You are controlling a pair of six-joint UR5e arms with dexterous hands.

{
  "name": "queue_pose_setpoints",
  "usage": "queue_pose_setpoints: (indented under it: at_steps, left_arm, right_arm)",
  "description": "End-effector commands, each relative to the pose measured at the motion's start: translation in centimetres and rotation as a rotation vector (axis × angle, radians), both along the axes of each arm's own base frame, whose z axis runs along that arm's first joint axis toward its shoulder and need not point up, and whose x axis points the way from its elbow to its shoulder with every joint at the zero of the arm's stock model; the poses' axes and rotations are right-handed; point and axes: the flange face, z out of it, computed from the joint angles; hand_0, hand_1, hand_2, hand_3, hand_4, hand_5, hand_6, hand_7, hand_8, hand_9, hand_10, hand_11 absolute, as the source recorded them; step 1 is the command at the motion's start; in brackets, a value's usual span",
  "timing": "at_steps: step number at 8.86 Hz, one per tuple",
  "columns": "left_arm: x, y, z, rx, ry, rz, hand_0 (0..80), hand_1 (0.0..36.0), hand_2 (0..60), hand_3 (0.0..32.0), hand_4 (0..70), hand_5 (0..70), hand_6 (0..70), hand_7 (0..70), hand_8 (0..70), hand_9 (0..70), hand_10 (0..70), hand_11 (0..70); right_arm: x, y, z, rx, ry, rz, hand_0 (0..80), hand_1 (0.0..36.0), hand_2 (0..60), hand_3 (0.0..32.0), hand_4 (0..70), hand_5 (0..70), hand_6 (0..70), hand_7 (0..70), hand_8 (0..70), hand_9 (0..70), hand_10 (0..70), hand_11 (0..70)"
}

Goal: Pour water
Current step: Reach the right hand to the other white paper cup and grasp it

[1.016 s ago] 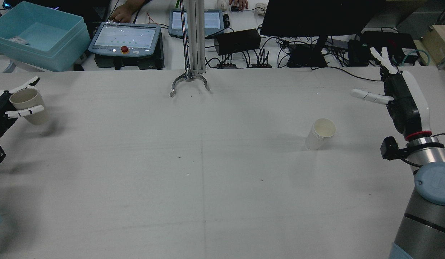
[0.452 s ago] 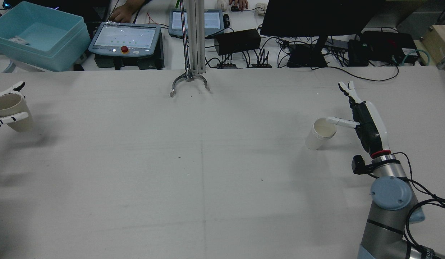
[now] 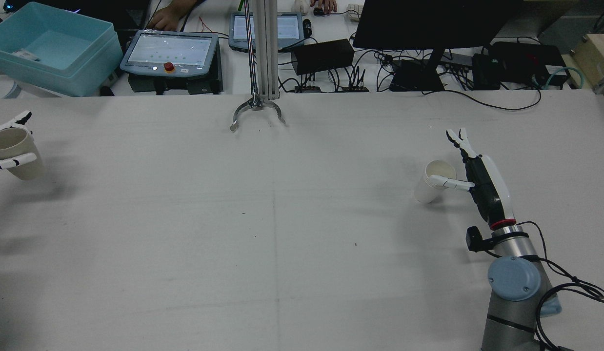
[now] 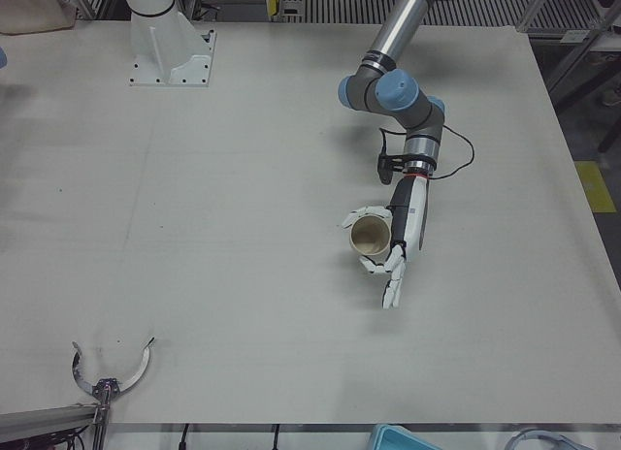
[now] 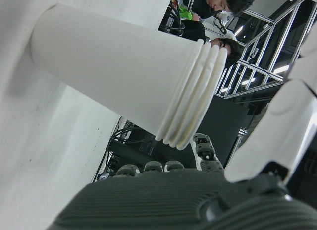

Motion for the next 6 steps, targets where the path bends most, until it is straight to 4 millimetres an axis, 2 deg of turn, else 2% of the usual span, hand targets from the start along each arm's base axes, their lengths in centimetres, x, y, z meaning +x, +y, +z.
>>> queue_pose_setpoints:
  at_steps: [1, 2, 4, 6]
  left_arm:
    - [-0.5, 0.4, 0.6, -0.013, 0.002, -0.002, 38.3, 36.0, 60.0, 0.0, 29.4, 59.0, 4.4, 7.4, 1.6, 3.7, 6.3, 11.1]
    - [-0.5, 0.4, 0.5, -0.012, 0.004, -0.002, 38.7, 36.0, 60.0, 0.0, 29.2, 59.0, 4.3, 7.2, 1.6, 3.6, 6.3, 11.1]
    - [-0.5, 0.4, 0.4, -0.012, 0.011, -0.001, 38.7, 36.0, 60.0, 0.0, 29.2, 58.7, 4.3, 7.1, 1.7, 3.6, 6.4, 11.2]
    - [-0.8, 1.1, 1.2, -0.023, 0.002, 0.0, 38.7, 36.0, 60.0, 0.0, 29.0, 58.5, 4.2, 6.9, 1.7, 3.7, 6.4, 11.3]
  right_arm:
    - [-0.1, -0.3, -0.6, 0.009, -0.052, 0.02, 42.5, 10.4, 7.9, 0.0, 0.0, 3.4, 0.0, 0.0, 0.0, 0.0, 0.0, 0.0]
    - [-0.1, -0.7, -1.0, 0.013, -0.081, 0.049, 42.3, 10.2, 7.9, 0.0, 0.0, 4.9, 0.0, 0.0, 0.0, 0.0, 0.0, 0.0]
    - [0.3, -0.4, 0.9, -0.005, -0.074, 0.096, 43.9, 11.1, 9.0, 0.0, 0.1, 7.8, 0.0, 0.4, 0.0, 0.0, 0.0, 0.0]
    - [-0.9, 0.4, 2.5, -0.022, -0.039, 0.069, 43.2, 10.7, 9.0, 0.0, 0.3, 7.3, 0.0, 0.3, 0.0, 0.0, 0.0, 0.0]
